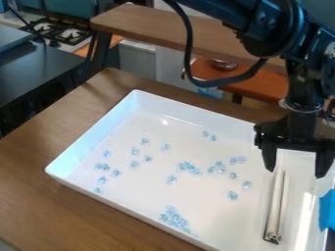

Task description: Sweep into pile

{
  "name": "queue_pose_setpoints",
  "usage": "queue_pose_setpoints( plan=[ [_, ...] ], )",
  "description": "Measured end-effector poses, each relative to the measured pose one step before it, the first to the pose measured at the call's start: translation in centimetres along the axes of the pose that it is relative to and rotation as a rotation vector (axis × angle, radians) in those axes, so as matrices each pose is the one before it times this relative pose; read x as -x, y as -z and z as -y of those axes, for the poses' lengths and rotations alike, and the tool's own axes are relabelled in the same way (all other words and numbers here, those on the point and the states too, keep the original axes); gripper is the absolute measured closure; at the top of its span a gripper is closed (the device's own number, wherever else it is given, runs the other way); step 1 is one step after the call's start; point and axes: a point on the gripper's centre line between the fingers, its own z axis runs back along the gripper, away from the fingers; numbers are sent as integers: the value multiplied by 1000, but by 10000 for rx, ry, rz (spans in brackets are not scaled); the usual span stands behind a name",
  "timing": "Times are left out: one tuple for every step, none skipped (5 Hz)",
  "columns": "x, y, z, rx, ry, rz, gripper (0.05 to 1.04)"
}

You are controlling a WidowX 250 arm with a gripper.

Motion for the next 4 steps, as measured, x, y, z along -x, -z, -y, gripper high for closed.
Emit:
queue_pose_setpoints(
  plan=[
    [1163, 1940, -871, -358, -25, -517, 84],
    [159, 383, 140, 104, 75, -89, 84],
    [-30, 1510, -309, -155, 71, 12, 84],
    [-75, 1064, -267, -132, 87, 70, 84]
  ],
)
